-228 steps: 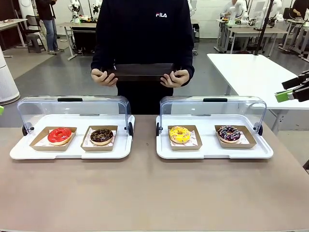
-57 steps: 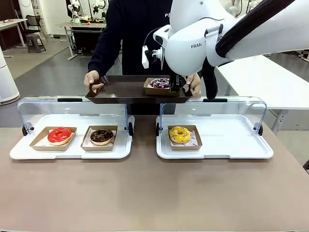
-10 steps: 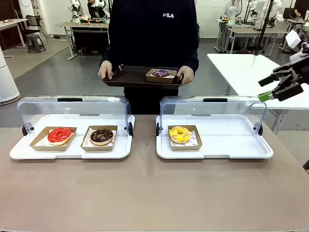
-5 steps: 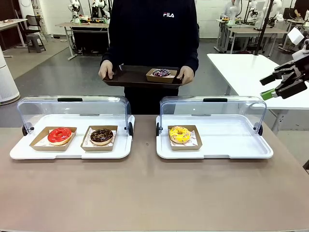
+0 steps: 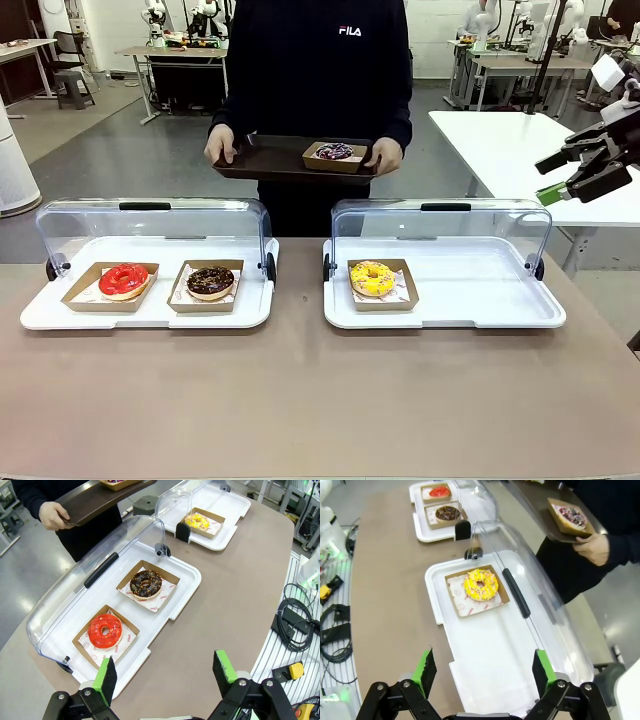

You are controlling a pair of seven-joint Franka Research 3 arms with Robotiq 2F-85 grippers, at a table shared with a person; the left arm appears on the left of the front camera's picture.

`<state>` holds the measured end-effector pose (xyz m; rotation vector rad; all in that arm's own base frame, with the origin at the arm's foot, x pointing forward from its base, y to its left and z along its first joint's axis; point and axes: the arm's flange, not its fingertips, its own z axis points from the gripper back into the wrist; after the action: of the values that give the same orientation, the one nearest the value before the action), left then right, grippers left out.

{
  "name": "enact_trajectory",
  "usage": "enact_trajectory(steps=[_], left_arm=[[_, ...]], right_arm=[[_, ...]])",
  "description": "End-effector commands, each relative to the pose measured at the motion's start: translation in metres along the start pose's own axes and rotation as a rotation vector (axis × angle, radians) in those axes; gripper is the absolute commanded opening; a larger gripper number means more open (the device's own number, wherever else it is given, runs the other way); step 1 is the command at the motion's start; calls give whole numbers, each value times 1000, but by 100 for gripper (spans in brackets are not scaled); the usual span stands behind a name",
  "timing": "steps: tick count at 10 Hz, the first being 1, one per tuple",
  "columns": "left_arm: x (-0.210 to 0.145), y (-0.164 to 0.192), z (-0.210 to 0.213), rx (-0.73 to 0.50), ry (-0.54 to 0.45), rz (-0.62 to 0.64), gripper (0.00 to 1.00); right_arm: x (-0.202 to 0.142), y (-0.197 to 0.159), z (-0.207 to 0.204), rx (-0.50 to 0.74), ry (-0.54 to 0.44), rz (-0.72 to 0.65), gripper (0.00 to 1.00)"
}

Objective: Provide the desired donut to the person.
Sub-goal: Pick up and lift the Paper togo box containing the Donut pointed at by the person.

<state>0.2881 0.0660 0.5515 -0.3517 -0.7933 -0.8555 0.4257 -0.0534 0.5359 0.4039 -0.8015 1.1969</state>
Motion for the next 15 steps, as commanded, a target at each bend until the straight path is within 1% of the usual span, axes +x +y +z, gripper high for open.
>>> enact_trajectory(steps=[1,15], left_arm=[[0,0,0,-7,-7,7,100],[0,0,0,-7,-7,7,100]], right_arm=[[-4,0,2,5,-7,-8,100],[-4,0,2,5,-7,-8,100]])
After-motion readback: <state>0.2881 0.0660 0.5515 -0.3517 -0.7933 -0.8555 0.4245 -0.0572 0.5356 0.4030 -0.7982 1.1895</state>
